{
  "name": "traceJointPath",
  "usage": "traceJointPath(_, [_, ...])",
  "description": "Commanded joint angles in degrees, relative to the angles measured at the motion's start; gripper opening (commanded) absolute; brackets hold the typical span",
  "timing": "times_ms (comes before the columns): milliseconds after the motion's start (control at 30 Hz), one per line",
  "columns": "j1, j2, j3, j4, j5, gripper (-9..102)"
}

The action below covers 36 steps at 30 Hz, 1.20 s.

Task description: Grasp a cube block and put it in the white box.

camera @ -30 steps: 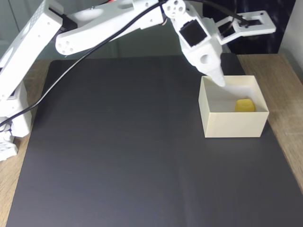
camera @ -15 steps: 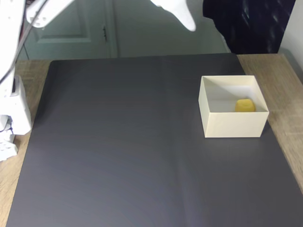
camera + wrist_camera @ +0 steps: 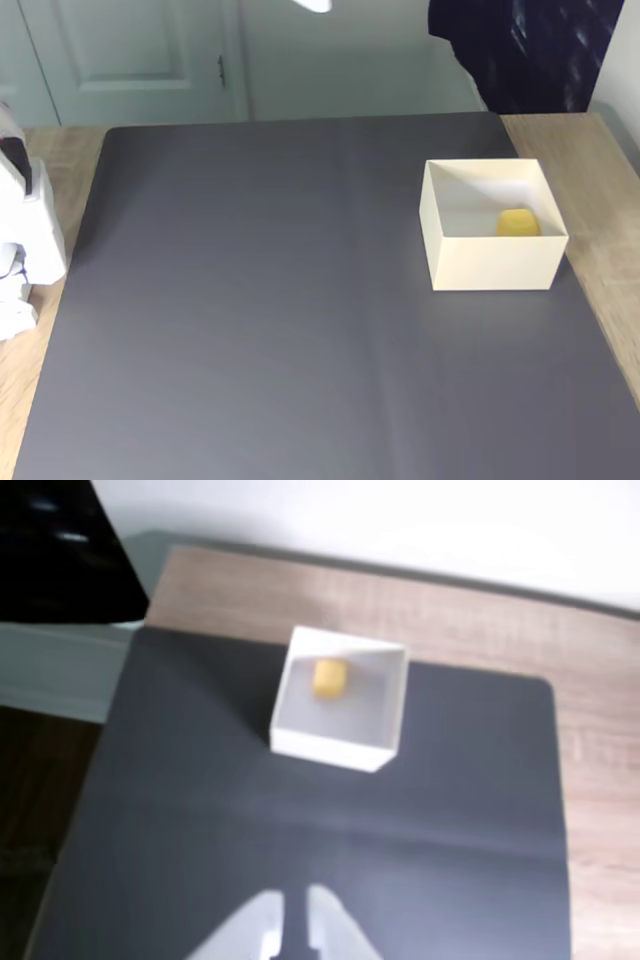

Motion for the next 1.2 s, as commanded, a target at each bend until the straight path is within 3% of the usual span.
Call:
traceJointPath(0, [0.09,10.28,9.49,-2.11,-1.05,4])
traceJointPath(667, [5.62,50.19,65.57,-24.7,-1.58,7])
traceJointPath(1167, [10.72,56.6,81.04,-33.49,-0.79,9])
